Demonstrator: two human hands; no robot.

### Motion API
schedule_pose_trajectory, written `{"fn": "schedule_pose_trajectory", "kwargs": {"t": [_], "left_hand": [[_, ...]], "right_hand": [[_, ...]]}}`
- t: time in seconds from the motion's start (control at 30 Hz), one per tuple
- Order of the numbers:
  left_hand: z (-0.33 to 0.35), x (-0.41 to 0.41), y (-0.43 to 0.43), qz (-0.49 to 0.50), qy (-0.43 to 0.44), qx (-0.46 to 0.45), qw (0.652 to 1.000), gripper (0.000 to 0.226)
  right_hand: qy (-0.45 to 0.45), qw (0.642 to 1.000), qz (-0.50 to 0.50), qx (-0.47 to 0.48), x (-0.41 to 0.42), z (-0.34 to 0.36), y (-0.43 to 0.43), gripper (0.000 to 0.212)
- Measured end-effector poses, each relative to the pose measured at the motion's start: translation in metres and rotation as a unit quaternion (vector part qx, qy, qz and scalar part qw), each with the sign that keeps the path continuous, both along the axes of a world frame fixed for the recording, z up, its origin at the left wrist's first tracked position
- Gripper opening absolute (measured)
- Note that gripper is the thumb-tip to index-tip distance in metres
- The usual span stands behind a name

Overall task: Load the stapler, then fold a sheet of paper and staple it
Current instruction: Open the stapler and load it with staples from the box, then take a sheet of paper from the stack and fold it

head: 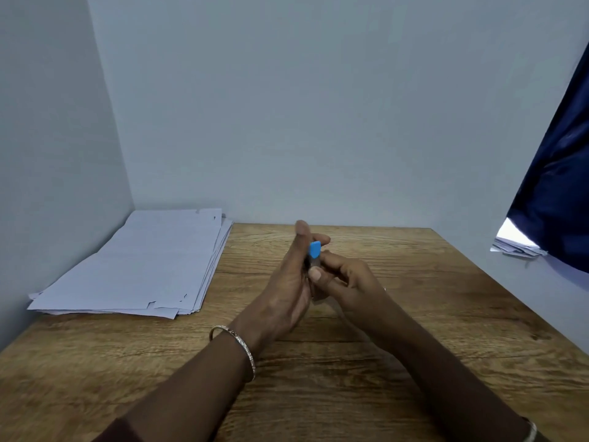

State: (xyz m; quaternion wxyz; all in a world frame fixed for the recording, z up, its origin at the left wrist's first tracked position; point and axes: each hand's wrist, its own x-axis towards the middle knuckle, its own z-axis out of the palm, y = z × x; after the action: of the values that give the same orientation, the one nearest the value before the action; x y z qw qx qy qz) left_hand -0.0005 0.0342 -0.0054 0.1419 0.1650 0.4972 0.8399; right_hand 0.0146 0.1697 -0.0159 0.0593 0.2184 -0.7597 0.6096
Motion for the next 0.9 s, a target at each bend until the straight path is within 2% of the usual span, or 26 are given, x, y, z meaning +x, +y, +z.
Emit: {"fn": "schedule_pose_trajectory", "kwargs": {"t": [0.1, 0.17, 0.3, 0.5, 0.6, 0.67, 0.73, 0.83, 0.9], "left_hand": [[-0.006, 0.003, 0.002, 0.028, 0.089, -0.084, 0.992, 0.045], [-0.008, 0.003, 0.001, 0.040, 0.126, -0.111, 0.985, 0.039], [-0.010, 0.005, 0.002, 0.073, 0.176, -0.141, 0.972, 0.052], [-0.008, 0.002, 0.000, 0.041, 0.132, -0.095, 0.986, 0.048], [-0.003, 0.003, -0.004, 0.095, 0.113, -0.103, 0.984, 0.054], [0.001, 0.004, -0.011, 0.188, 0.138, -0.178, 0.956, 0.048], [0.003, 0.007, -0.024, 0.287, 0.178, -0.248, 0.908, 0.032], [-0.002, 0.024, -0.052, 0.357, 0.260, -0.391, 0.808, 0.016], [-0.008, 0.039, -0.077, 0.352, 0.294, -0.501, 0.734, 0.013]], "right_hand": [[0.013, 1.000, -0.027, 0.004, 0.002, 0.002, 0.001, 0.021], [0.026, 0.999, -0.029, -0.003, 0.003, 0.002, 0.001, 0.022], [0.045, 0.998, -0.019, -0.035, 0.003, 0.004, 0.000, 0.021], [0.025, 0.999, -0.023, -0.024, 0.002, 0.004, 0.003, 0.019], [0.021, 0.998, -0.049, 0.041, 0.002, 0.009, 0.007, 0.018], [0.049, 0.982, -0.108, 0.148, 0.002, 0.012, 0.014, 0.025], [0.070, 0.965, -0.135, 0.215, 0.006, 0.012, 0.021, 0.030], [0.102, 0.929, -0.127, 0.331, 0.017, 0.005, 0.026, 0.023], [0.130, 0.893, -0.122, 0.413, 0.023, -0.002, 0.026, 0.034]]}}
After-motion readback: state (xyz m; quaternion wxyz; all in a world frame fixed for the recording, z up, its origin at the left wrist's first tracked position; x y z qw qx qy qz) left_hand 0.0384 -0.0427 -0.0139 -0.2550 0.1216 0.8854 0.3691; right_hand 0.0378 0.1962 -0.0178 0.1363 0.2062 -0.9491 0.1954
